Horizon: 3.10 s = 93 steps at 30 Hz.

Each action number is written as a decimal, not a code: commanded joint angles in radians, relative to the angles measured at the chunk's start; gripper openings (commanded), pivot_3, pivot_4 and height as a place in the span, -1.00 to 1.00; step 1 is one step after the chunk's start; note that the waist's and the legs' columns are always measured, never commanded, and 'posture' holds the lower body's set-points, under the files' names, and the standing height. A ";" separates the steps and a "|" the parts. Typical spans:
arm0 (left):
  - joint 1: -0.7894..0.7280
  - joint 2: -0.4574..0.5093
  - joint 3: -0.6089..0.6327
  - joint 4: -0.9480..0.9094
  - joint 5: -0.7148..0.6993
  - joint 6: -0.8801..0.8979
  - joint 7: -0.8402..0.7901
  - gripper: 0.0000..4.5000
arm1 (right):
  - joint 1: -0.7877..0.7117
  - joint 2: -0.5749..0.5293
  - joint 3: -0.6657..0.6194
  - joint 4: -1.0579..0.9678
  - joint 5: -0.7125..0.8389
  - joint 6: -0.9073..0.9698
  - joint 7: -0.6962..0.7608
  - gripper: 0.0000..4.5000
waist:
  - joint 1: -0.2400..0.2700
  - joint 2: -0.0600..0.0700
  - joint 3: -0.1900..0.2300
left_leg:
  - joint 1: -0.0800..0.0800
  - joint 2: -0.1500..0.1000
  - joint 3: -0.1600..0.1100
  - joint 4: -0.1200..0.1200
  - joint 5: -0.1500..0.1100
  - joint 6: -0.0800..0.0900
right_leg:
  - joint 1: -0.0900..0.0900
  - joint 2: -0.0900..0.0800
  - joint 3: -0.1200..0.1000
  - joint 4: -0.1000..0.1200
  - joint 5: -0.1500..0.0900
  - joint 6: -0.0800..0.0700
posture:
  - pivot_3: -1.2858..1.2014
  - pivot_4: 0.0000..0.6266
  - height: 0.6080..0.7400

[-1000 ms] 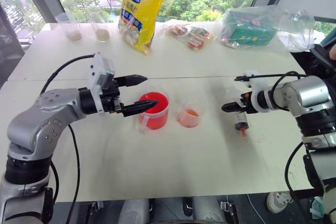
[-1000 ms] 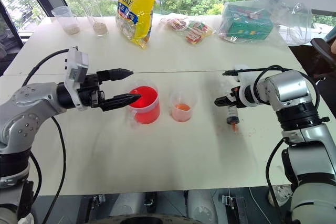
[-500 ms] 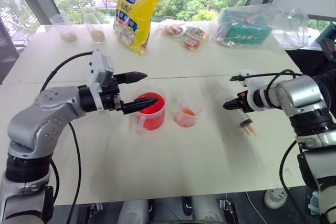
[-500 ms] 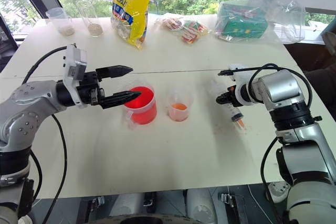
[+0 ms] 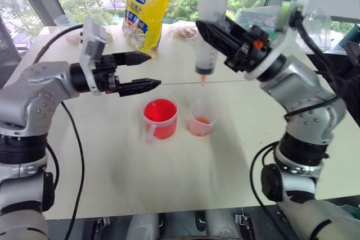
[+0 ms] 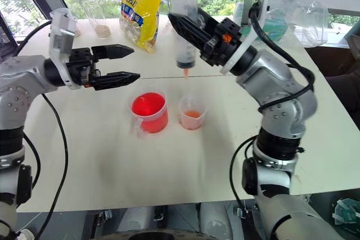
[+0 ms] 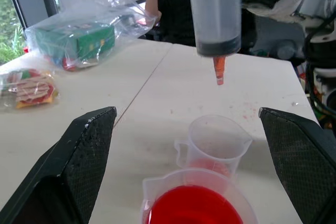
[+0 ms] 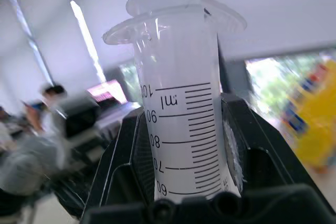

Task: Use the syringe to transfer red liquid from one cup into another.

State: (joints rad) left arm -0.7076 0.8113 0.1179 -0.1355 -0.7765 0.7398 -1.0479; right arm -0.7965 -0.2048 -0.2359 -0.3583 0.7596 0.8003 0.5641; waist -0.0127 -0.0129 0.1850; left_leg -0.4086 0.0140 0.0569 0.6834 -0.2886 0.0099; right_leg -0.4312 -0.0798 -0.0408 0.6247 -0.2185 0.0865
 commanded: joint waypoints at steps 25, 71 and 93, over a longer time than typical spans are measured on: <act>-0.012 0.010 0.092 -0.157 -0.157 0.136 0.108 1.00 | 0.177 0.179 0.382 0.493 -0.347 -0.674 0.320 -0.38 | -0.006 0.000 0.001 | 0.001 0.001 -0.001 0.000 0.002 -0.004 | -0.002 0.001 0.000 0.005 0.000 -0.001 | 0.03 -0.52 1.00; -0.088 -0.150 0.068 -0.087 -0.099 0.082 0.199 -0.97 | 0.191 0.187 0.424 0.487 -0.366 -0.602 0.349 -0.38 | -0.004 0.000 0.000 | 0.004 0.001 -0.001 0.000 0.003 -0.005 | 0.001 0.001 0.001 0.005 0.000 -0.001 | 0.03 -0.52 1.00; -0.178 -0.133 0.099 -0.028 -0.071 0.052 0.199 -0.97 | 0.194 0.190 0.439 0.511 -0.361 -0.578 0.366 -0.38 | -0.005 0.000 0.000 | 0.003 0.000 -0.002 0.000 0.003 -0.005 | 0.001 0.001 0.000 0.005 0.000 -0.001 | 0.03 -0.52 1.00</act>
State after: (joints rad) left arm -0.8062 0.6702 0.1511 -0.1515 -0.8499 0.8610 -0.8708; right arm -0.6080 -0.0354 0.1198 0.1516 0.4121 0.1929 0.8861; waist -0.0173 -0.0131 0.1855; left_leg -0.4052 0.0145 0.0553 0.6833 -0.2858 0.0051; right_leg -0.4306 -0.0791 -0.0404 0.6297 -0.2185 0.0854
